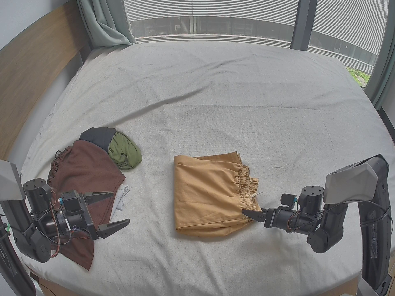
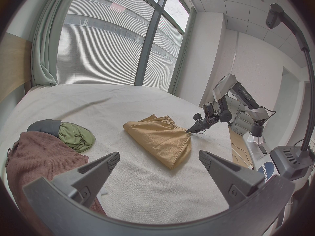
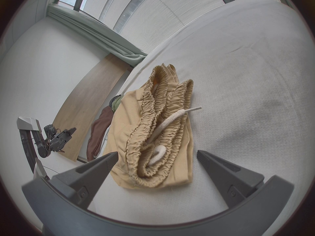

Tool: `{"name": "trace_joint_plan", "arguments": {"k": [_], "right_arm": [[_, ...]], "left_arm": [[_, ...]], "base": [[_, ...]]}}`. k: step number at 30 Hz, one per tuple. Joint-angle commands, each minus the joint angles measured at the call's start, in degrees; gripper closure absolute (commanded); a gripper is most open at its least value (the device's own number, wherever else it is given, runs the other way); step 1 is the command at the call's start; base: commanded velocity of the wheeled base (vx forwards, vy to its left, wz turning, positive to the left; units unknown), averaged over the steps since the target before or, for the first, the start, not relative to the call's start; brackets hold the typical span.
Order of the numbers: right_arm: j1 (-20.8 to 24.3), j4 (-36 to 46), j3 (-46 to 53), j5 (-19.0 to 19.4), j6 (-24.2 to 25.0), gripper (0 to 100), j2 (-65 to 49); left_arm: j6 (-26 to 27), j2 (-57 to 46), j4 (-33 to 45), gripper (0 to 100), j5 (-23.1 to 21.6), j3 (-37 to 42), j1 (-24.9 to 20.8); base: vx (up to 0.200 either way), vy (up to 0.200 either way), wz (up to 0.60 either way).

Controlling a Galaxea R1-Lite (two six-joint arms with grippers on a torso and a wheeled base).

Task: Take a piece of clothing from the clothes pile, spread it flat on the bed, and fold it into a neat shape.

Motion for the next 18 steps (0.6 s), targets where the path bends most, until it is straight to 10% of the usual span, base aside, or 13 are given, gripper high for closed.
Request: {"name": "trace_joint_plan", "arguments": {"k": [1,18], "right_arm": [[1.9,0.1,-1.8,0.0,1.8,0,1.8],[5.3,-0.1,-4.2,-0.2,4.4,0,1.1]], "left_arm": [[0.0,0.0,0.0,0,0.0,-0.2,0.1],[0.0,0.0,0.0,0,0.0,-0.2,0.1]], "base": [[0.000,0.000,0.00],[0.000,0.000,0.00]]}}
